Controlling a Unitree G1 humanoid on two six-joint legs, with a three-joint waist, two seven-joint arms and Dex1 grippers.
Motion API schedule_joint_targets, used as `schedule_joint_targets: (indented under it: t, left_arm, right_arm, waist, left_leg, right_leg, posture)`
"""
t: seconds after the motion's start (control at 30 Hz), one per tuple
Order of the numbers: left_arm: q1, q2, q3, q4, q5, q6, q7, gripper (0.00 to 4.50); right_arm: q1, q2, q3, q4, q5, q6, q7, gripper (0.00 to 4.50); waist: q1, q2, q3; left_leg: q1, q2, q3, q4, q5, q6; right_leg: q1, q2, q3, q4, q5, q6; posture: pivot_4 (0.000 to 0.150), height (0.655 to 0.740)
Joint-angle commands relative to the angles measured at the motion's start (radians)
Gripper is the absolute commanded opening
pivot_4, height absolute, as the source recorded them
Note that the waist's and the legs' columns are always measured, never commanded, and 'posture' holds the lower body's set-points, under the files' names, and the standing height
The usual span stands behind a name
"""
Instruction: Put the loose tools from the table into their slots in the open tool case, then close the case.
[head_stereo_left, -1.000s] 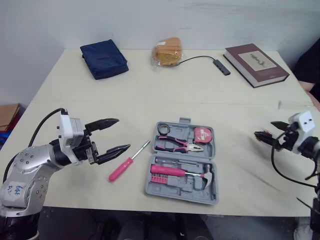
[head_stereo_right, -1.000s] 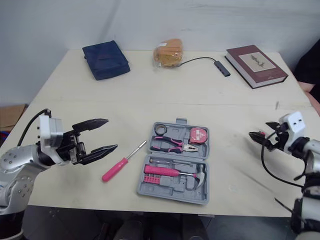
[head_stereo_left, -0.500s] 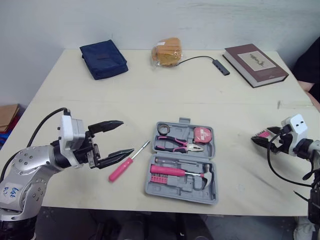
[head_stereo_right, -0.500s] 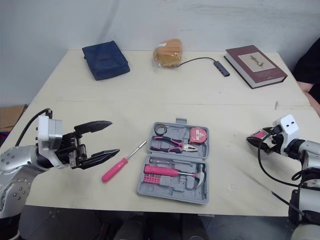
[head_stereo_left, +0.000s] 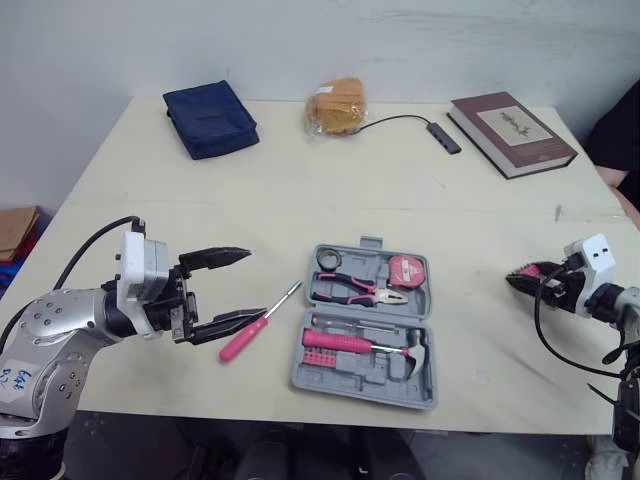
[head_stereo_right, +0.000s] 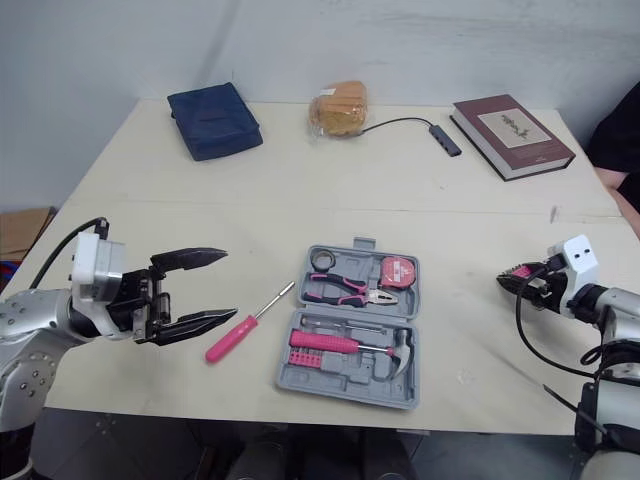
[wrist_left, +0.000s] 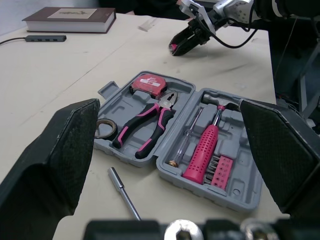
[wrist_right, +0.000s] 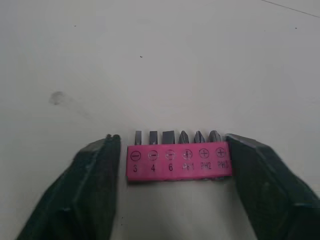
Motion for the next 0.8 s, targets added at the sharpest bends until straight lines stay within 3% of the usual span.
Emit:
schedule_joint_targets:
  t: [0.03, 0.53, 0.8]
  left_arm:
    - [-0.002, 0.012, 0.016, -0.013, -0.029, 0.005, -0.007, 4.5]
    - [-0.007, 0.002, -0.012, -0.015, -0.017, -0.001, -0.01, 4.5]
    - [-0.01, -0.009, -0.028, 0.003, -0.003, -0.021, -0.016, 4.5]
  right_arm:
    - [0.033, 0.014, 0.0, 0.03, -0.015, 0.023, -0.03, 2.19]
    - [0.052, 0.023, -0.059, -0.06, 0.053, -0.004, 0.073, 2.19]
    - [0.228, 0.016, -0.12, -0.413, 0.198, 0.12, 0.217, 2.19]
  waist:
    - [0.0, -0.002, -0.001]
    - [-0.002, 0.0, 0.001]
    - [0.001, 0.005, 0.004]
  left_leg:
    - [0.0, 0.0, 0.0, 0.0, 0.0, 0.0]
    - [0.0, 0.0, 0.0, -0.001, -0.001, 0.001]
    - [-0.001, 0.0, 0.0, -0.001, -0.001, 0.001]
  right_leg:
    - [0.0, 0.0, 0.0, 0.0, 0.0, 0.0]
    - [0.0, 0.0, 0.0, -0.001, 0.0, 0.0]
    - [-0.002, 0.001, 0.0, 0.0, 0.0, 0.0]
  posture:
    - [0.15, 0.74]
    - [0.15, 0.74]
    - [0.15, 0.74]
